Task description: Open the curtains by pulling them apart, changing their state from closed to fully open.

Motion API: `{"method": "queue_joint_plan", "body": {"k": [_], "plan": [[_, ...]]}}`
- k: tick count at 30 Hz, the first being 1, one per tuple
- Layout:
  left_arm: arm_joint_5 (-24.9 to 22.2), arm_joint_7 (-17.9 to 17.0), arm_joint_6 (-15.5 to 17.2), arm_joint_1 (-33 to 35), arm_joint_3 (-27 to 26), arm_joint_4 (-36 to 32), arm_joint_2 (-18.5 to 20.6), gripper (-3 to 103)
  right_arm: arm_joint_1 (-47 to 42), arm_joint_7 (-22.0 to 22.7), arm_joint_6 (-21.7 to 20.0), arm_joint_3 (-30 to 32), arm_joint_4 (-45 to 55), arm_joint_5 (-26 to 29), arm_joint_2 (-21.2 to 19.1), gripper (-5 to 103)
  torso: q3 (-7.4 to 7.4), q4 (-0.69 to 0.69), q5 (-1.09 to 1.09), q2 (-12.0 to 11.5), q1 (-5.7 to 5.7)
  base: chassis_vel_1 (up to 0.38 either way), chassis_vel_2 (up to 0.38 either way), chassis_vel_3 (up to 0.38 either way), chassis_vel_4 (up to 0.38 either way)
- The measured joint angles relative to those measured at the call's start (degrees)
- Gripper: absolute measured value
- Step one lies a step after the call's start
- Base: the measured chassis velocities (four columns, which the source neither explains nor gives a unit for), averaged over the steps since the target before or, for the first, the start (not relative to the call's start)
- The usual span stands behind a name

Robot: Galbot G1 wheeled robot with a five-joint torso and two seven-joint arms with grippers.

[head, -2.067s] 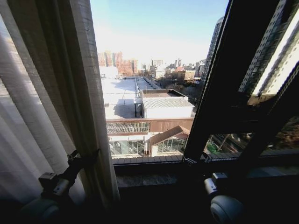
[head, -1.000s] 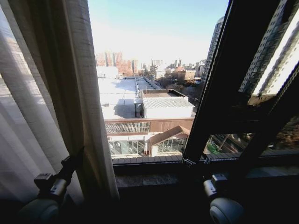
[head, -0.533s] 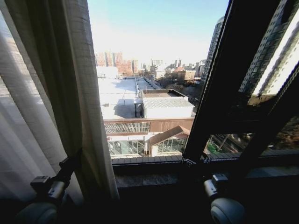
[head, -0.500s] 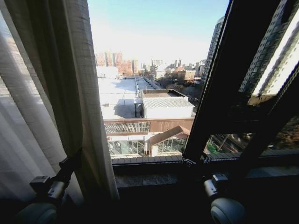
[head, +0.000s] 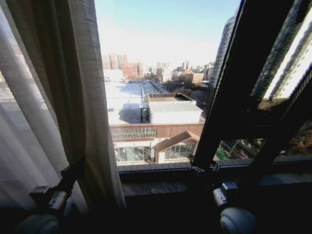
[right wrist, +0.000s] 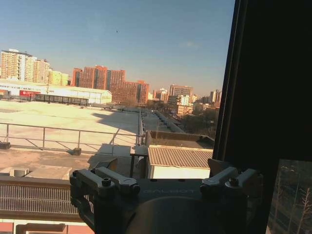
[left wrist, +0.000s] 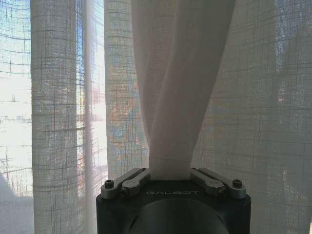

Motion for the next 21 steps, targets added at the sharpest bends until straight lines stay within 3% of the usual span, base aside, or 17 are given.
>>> {"method": "queue_joint_plan", "body": {"k": [18, 21], "plan": [[0.69, -0.04, -0.19, -0.04, 0.28, 0.32, -1.14, 1, 1.67, 0.07, 1.36, -0.78, -1.55, 0.06, -0.83, 100, 0.00, 0.00, 0.02, 0.00, 0.00, 0.066, 0.072, -0.072, -0.072], [0.89, -1.77, -0.17, -0.15, 0.28, 0.43, -1.36, 1, 2.04, 0.08, 1.36, -1.30, -1.70, 0.06, -0.96, 100, 0.00, 0.00, 0.02, 0.00, 0.00, 0.000, 0.000, 0.000, 0.000]]}}
